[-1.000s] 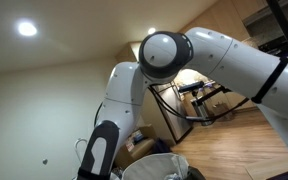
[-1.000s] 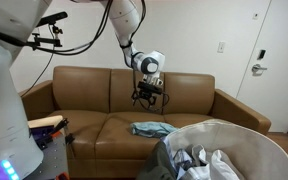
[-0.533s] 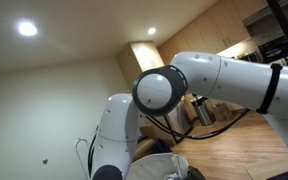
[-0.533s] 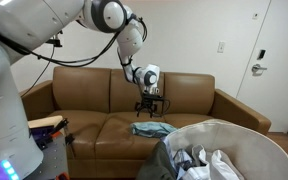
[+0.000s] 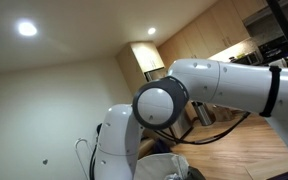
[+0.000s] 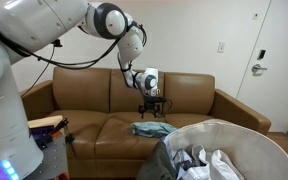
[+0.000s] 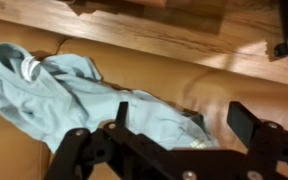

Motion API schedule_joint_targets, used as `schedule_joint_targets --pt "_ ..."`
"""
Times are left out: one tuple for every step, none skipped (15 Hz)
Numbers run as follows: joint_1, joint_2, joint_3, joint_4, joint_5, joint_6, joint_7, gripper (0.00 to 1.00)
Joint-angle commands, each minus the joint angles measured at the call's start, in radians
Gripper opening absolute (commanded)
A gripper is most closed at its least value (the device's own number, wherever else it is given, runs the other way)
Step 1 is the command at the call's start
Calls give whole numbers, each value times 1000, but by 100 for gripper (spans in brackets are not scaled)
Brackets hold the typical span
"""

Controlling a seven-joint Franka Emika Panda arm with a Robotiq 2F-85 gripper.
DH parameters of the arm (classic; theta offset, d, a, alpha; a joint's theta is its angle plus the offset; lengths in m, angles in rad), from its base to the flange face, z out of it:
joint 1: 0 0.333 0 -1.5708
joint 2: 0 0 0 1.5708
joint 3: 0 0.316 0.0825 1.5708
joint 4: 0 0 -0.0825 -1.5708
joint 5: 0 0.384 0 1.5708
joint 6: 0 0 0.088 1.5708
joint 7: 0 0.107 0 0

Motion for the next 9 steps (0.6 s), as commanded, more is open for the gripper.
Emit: schedule_joint_targets --pt "55 72 -69 42 -99 172 97 100" --pt "53 94 -68 55 -102 200 109 100" --pt "56 124 -69 77 -105 224 116 100" --pt "58 155 -68 99 -109 249 112 100" --pt "64 185 -70 124 -118 268 107 100" --pt "71 214 -75 150 -127 283 103 100" --pt "77 255 -74 191 -134 284 88 100" --pt "78 284 -70 221 -139 286 76 100" --pt "83 313 -70 253 -146 281 70 100"
